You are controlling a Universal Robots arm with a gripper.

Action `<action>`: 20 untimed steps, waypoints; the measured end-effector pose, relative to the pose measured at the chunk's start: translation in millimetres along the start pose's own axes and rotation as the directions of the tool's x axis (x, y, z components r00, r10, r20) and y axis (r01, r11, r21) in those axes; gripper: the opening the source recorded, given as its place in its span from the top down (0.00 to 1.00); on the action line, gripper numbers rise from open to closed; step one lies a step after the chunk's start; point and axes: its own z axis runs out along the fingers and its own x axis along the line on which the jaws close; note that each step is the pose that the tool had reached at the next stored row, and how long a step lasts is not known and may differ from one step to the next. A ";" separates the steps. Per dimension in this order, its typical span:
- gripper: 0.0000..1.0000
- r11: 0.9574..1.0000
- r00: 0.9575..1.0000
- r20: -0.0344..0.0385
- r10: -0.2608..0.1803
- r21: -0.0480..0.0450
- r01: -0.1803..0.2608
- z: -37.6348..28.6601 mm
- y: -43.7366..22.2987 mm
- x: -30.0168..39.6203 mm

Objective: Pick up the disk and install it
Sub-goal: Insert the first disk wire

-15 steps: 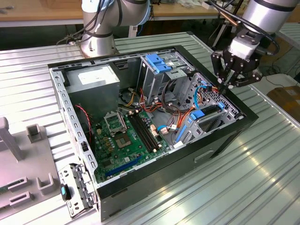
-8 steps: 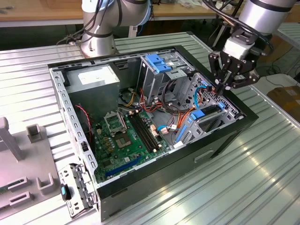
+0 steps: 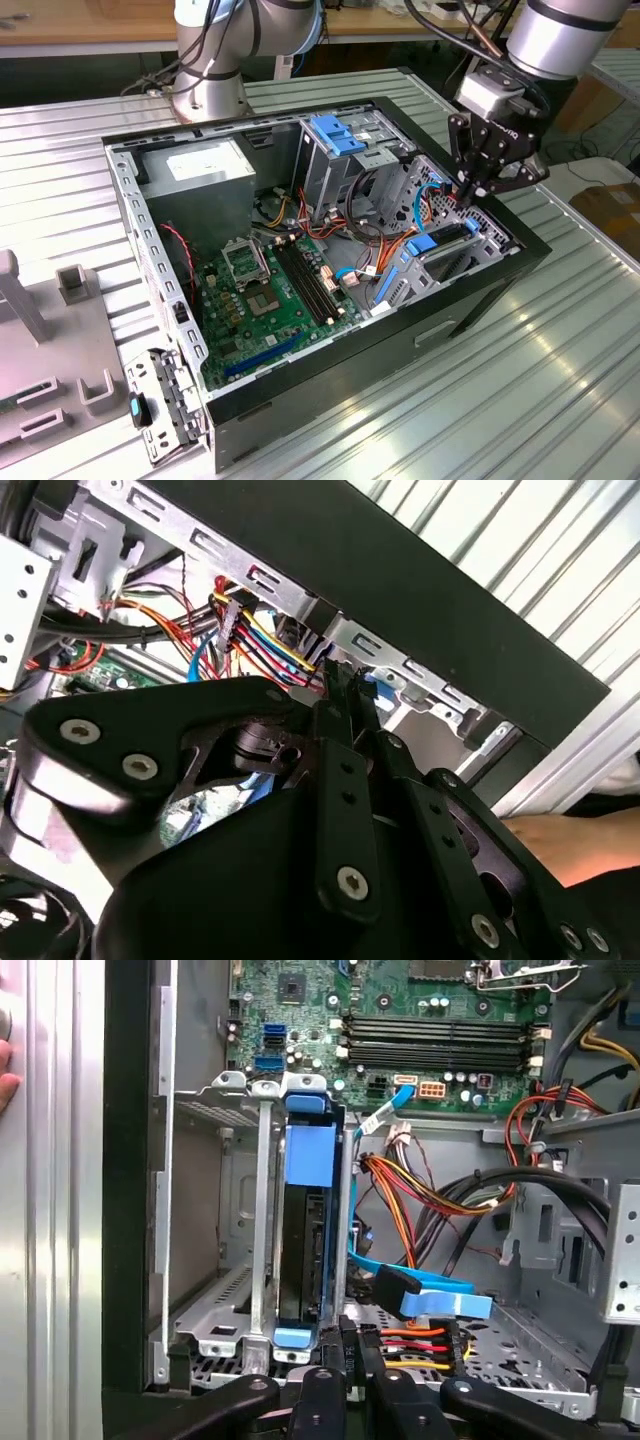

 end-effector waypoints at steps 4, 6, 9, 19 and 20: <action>0.83 1.000 1.000 0.020 0.007 -0.003 -0.007 -0.2 0.6 11.9; 0.83 1.000 1.000 0.027 0.008 -0.003 -0.007 -0.2 2.0 14.8; 0.83 1.000 0.999 0.042 0.022 -0.004 -0.022 -0.2 6.0 14.6; 0.83 0.999 0.998 0.057 0.035 -0.005 -0.035 10.8 21.3 28.2; 0.83 0.999 0.998 0.059 0.036 -0.005 -0.036 11.6 21.1 28.2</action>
